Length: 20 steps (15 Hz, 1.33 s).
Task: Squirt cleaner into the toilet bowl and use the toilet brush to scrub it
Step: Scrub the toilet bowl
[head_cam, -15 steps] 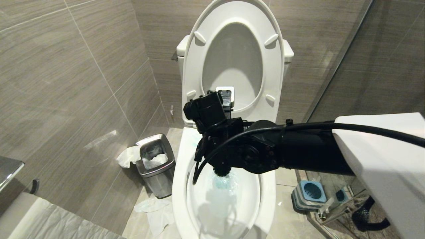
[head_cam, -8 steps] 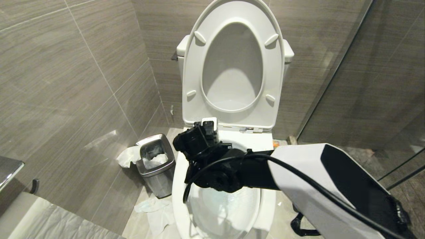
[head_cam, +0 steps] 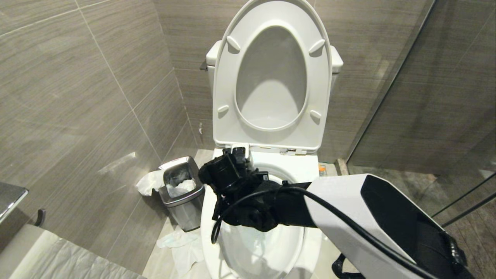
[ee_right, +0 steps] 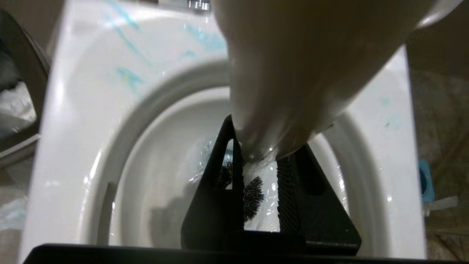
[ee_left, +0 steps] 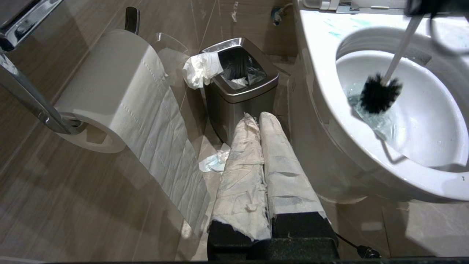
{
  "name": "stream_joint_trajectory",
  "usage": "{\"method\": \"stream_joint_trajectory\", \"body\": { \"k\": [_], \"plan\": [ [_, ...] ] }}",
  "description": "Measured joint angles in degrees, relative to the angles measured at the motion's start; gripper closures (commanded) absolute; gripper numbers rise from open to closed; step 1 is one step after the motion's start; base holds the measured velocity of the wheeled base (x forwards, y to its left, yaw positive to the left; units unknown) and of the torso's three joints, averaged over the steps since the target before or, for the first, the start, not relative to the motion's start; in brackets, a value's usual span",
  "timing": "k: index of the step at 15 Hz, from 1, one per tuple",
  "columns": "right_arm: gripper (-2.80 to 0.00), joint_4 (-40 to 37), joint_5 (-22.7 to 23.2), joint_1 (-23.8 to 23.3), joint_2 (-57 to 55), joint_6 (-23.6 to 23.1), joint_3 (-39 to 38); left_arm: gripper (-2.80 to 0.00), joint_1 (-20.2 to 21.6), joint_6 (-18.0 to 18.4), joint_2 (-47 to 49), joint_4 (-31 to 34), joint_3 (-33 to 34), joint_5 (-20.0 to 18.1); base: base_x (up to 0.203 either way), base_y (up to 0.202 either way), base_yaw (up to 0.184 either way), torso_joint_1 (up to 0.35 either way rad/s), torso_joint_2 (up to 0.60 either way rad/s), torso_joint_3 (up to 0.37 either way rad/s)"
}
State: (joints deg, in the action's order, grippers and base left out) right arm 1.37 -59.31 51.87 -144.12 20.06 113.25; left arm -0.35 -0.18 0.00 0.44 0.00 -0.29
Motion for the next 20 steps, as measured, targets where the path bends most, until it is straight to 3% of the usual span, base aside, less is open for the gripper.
{"method": "stream_joint_trajectory", "body": {
  "k": [4, 9, 11, 20],
  "plan": [
    [0.00, -3.46, 1.62, 1.62, 12.76, -2.00, -3.42, 0.00, 0.00, 0.02, 0.00, 0.00, 0.00, 0.04, 0.000, 0.000, 0.000, 0.000, 0.00, 0.000],
    [0.00, -16.95, 11.30, 2.63, 28.65, -5.32, -6.37, 0.00, 0.00, 0.02, 0.00, 0.00, 0.00, 0.02, 0.000, 0.000, 0.000, 0.000, 0.00, 0.000],
    [0.00, -18.01, 14.92, 2.67, 32.49, -6.46, -6.79, 0.00, 0.00, 0.01, 0.00, 0.00, 0.00, 0.02, 0.000, 0.000, 0.000, 0.000, 0.00, 0.000],
    [0.00, -17.79, 15.65, 2.71, 34.98, -7.09, -7.09, 0.00, 0.00, 0.05, 0.00, 0.00, 0.00, 0.05, 0.000, 0.000, 0.000, 0.000, 0.00, 0.000]
  ]
}}
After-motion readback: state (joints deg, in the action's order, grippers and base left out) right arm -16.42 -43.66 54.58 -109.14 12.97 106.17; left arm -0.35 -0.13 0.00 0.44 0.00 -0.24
